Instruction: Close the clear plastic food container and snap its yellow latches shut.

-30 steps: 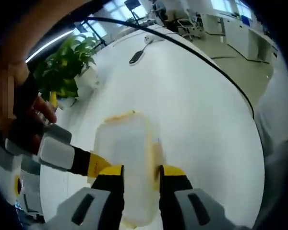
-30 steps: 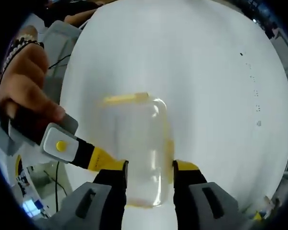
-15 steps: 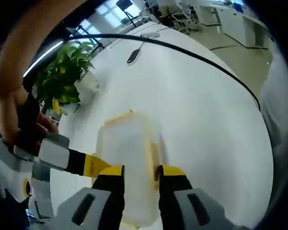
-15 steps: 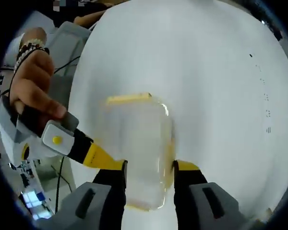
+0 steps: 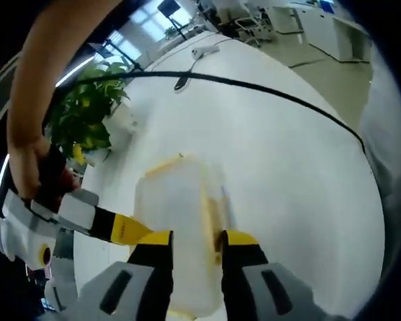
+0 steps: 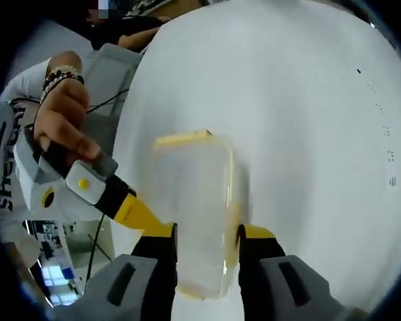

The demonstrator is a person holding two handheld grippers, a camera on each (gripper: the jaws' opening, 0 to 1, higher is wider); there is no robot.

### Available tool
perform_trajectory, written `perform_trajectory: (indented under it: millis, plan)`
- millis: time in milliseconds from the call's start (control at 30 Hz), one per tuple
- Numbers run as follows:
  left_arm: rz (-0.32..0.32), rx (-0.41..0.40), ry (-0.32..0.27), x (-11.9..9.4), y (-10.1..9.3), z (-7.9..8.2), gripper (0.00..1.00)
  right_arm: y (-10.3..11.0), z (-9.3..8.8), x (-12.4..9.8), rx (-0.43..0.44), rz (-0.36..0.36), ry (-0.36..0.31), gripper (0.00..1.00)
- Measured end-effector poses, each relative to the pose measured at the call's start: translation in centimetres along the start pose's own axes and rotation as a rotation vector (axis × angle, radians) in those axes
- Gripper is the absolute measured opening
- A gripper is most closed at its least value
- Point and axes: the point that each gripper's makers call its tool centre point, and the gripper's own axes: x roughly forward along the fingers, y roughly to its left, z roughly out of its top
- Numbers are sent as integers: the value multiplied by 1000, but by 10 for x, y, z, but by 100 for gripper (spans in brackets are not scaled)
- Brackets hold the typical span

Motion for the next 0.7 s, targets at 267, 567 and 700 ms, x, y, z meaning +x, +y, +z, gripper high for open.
perform_trajectory:
  millis: [267, 567, 700]
  plan:
    - [-1, 2, 12, 0, 0, 1, 22, 5, 0, -2, -8, -66, 9, 33]
    - [-1, 48, 55, -1, -1, 2, 23, 4, 2, -8, 12, -209, -10, 34]
    - [1, 185, 95, -1, -1, -2, 26, 6, -1, -11, 73, -300, -40, 34]
